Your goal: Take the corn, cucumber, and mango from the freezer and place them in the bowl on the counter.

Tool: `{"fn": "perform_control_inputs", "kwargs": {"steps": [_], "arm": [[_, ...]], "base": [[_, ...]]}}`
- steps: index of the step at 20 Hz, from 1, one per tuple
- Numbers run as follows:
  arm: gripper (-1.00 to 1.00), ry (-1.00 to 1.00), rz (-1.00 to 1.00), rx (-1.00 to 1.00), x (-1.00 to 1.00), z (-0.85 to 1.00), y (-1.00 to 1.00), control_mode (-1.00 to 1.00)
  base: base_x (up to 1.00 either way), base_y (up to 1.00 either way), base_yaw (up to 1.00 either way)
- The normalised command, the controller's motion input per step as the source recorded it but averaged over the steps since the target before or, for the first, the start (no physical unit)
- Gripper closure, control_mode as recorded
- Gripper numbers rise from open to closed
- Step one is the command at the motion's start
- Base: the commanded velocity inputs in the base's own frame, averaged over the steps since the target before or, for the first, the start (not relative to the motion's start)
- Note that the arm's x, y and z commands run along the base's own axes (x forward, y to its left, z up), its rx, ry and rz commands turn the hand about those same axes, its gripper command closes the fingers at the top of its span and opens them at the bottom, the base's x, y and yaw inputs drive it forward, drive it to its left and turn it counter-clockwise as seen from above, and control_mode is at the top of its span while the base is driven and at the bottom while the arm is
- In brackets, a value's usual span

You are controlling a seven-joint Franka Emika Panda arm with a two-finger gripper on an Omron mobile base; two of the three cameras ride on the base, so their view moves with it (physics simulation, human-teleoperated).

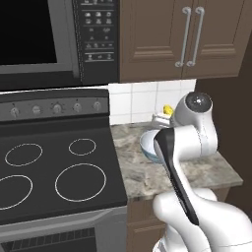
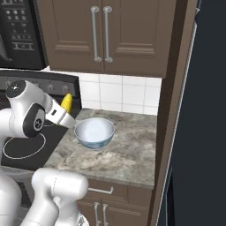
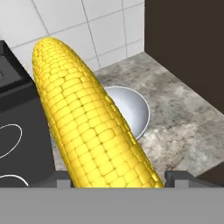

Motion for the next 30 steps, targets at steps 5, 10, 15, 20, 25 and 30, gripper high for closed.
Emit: {"fn": "perform_control_inputs", "kwargs": {"steps": [5, 10, 15, 20, 25, 30], "arm": [[1.0, 0.04, -0.11, 0.02, 0.66, -0.31, -0.21, -1.0], [1.0, 0.11, -0.08, 0.08, 0.95, -0.45, -0.13, -1.0], [1.0, 0.16, -0.04, 0.09, 0.97, -0.45, -0.01, -1.0], [1.0, 0.19, 0.0, 0.03, 0.52, -0.55, 0.0, -1.0], [1.0, 0.15, 0.0, 0.0, 0.14, -0.54, -0.01, -1.0], [1.0, 0.02, 0.0, 0.0, 0.25, -0.32, -0.07, -1.0]], "base": [[0.0, 0.0, 0.0], [0.0, 0.0, 0.0], [0.0, 0.0, 0.0], [0.0, 0.0, 0.0], [0.0, 0.0, 0.0], [0.0, 0.0, 0.0]]}}
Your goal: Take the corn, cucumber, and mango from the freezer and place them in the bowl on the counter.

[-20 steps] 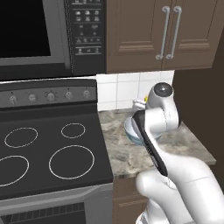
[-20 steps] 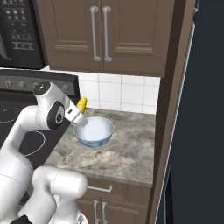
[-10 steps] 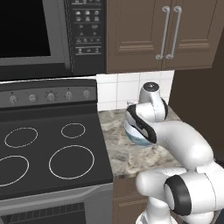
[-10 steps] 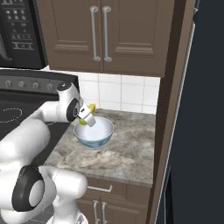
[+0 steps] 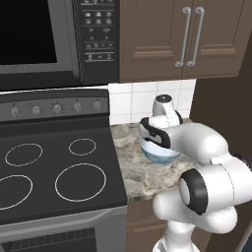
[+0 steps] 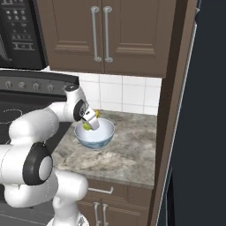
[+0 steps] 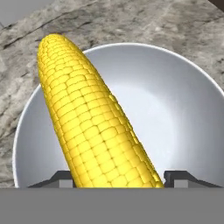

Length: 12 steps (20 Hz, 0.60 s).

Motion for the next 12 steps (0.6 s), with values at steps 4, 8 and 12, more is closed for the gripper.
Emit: {"fn": "perform_control_inputs", "kwargs": {"steps": [4, 8, 12], "arm": [[1.0, 0.0, 0.0, -0.03, 0.44, -0.29, -0.2, -1.0], [1.0, 0.0, 0.0, -0.04, 0.24, -0.37, -0.22, -1.0], [1.0, 0.0, 0.0, -0.06, 0.16, -0.3, -0.14, -1.0]], "base": [[0.0, 0.0, 0.0], [0.0, 0.0, 0.0], [0.0, 0.0, 0.0]]}}
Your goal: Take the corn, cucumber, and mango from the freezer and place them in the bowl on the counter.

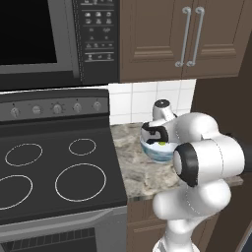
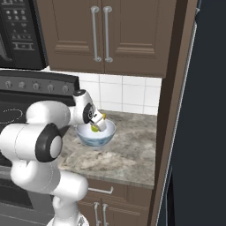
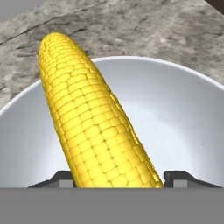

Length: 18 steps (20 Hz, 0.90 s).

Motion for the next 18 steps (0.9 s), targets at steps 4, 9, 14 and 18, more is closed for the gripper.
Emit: {"fn": "perform_control_inputs", "kwargs": {"steps": [4, 9, 14, 18], "arm": [[-1.0, 0.0, 0.0, -0.02, 0.12, -0.18, -0.05, -1.0], [-1.0, -0.02, 0.0, 0.0, -0.15, 0.08, 0.0, -1.0], [-1.0, -0.16, 0.0, -0.01, -0.54, 0.66, 0.04, -1.0], [-1.0, -0.27, -0.01, -0.03, -0.99, 0.76, 0.09, -1.0]], "base": [[0.0, 0.0, 0.0], [0.0, 0.0, 0.0], [0.0, 0.0, 0.0], [0.0, 0.0, 0.0]]}}
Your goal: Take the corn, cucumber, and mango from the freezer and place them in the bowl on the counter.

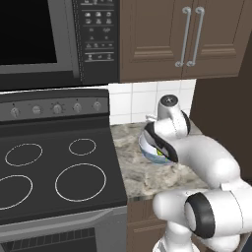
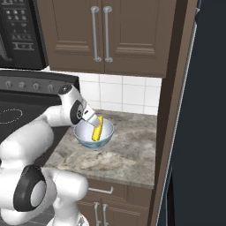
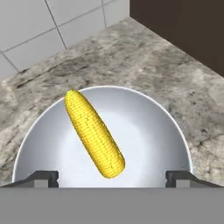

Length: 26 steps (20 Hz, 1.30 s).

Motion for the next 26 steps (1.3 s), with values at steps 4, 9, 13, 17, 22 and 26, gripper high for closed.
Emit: {"fn": "perform_control_inputs", "kwargs": {"steps": [4, 9, 13, 17, 22, 26], "arm": [[-1.0, -0.28, 0.0, 0.0, -1.0, 0.85, 0.1, -1.0], [-1.0, -0.16, -0.01, 0.01, -1.0, 0.66, 0.15, -1.0], [-1.0, 0.0, 0.0, 0.04, -1.0, 0.22, 0.33, -1.0], [-1.0, 0.0, 0.0, 0.0, 0.0, 0.0, 0.0, 1.0], [-1.0, 0.0, 0.0, 0.0, 0.0, 0.0, 0.0, 1.0], [-1.0, 0.0, 0.0, 0.0, 0.0, 0.0, 0.0, 1.0]], "base": [[0.0, 0.0, 0.0], [0.0, 0.0, 0.0], [0.0, 0.0, 0.0], [-1.0, 0.45, 0.0], [-1.0, 0.38, 0.0], [-1.0, 0.08, -0.08]]}}
